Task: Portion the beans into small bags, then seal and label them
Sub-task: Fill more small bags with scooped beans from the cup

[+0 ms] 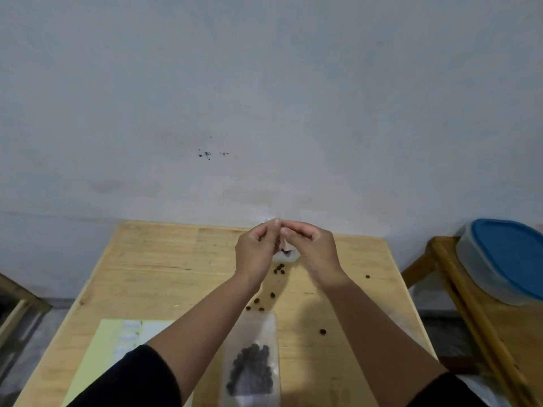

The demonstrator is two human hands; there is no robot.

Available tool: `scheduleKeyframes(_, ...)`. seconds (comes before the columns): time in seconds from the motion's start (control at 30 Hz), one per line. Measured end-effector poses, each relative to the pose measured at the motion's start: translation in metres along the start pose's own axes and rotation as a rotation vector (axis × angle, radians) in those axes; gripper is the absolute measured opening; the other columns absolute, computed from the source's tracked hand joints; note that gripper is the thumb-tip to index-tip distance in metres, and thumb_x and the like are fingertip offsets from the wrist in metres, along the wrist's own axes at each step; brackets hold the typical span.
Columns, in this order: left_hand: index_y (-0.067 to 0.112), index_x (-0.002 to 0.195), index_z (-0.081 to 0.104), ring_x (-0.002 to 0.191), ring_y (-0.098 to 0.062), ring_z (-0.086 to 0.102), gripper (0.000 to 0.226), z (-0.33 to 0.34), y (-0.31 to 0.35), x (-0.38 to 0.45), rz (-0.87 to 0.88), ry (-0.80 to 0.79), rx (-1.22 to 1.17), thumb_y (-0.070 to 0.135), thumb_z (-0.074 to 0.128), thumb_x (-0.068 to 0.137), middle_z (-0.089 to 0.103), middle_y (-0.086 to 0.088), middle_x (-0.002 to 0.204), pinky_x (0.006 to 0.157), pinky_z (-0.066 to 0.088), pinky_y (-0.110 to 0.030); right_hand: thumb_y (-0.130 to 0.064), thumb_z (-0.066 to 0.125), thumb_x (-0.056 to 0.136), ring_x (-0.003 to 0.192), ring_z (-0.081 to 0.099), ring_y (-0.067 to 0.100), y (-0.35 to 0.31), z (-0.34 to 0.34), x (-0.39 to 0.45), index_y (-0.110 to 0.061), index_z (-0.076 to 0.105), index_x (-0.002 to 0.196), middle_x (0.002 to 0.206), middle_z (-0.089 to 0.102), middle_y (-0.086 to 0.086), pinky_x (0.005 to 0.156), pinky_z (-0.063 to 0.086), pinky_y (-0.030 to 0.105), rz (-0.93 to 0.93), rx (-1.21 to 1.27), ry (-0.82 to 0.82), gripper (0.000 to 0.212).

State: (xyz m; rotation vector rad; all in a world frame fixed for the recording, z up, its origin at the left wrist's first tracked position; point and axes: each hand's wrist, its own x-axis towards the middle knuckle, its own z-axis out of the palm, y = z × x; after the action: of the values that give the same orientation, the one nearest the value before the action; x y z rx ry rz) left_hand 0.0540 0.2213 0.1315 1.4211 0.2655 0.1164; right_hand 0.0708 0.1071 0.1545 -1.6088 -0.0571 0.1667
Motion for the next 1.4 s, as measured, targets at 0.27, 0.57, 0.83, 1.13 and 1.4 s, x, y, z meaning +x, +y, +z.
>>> scheduleKeyframes(0.27, 0.015, 0.093, 0.075, 0.098, -0.030, 0.067, 0.022, 0.012, 0.015, 0.014, -0.069, -0.034, -0.155, 0.032, 0.062, 0.089, 0.074, -0.011, 0.094, 0.092, 0.053, -0.045, -0.017, 0.076, 0.075, 0.091, 0.068, 0.004, -0.009, -0.020, 0.022, -0.018, 0.071, 0.101, 0.092, 0.074, -0.004, 0.082, 0.052, 0.019, -0.024, -0.085, -0.036, 0.027)
scheduleKeyframes(0.57, 0.009, 0.101, 0.071, 0.091, -0.021, 0.069, 0.018, 0.030, 0.014, 0.026, -0.112, 0.044, -0.232, 0.019, 0.060, 0.091, 0.072, -0.014, 0.097, 0.077, 0.056, -0.026, -0.029, 0.075, 0.075, 0.095, 0.067, 0.006, -0.003, -0.034, 0.045, -0.025, 0.072, 0.094, 0.093, 0.073, -0.008, 0.093, 0.051, 0.034, -0.048, -0.147, -0.018, 0.020)
scheduleKeyframes(0.83, 0.018, 0.090, 0.072, 0.081, -0.011, 0.070, 0.009, 0.049, 0.003, 0.027, 0.004, 0.161, 0.035, 0.020, 0.073, 0.081, 0.074, 0.000, 0.083, 0.074, 0.055, -0.023, -0.016, 0.074, 0.078, 0.093, 0.069, 0.020, 0.001, -0.045, 0.046, -0.011, 0.072, 0.095, 0.092, 0.073, 0.007, 0.091, 0.053, 0.038, 0.006, -0.008, 0.000, 0.018)
scheduleKeyframes(1.13, 0.011, 0.076, 0.060, 0.061, -0.002, 0.061, 0.012, 0.059, -0.002, 0.018, 0.137, 0.306, 0.397, 0.017, 0.064, 0.085, 0.066, 0.006, 0.067, 0.055, 0.043, -0.008, -0.017, 0.065, 0.083, 0.074, 0.068, 0.012, 0.007, -0.040, 0.037, -0.032, 0.051, 0.091, 0.073, 0.072, -0.002, 0.072, 0.051, 0.021, -0.137, -0.296, 0.116, 0.022)
scheduleKeyframes(1.4, 0.016, 0.069, 0.055, 0.067, -0.017, 0.068, 0.015, 0.034, 0.007, 0.023, 0.120, 0.420, 0.446, 0.016, 0.060, 0.083, 0.069, -0.001, 0.068, 0.067, 0.052, -0.027, -0.009, 0.053, 0.086, 0.065, 0.063, 0.027, 0.011, -0.033, 0.035, -0.030, 0.044, 0.073, 0.067, 0.057, 0.005, 0.064, 0.054, 0.041, -0.222, -0.417, 0.180, 0.026)
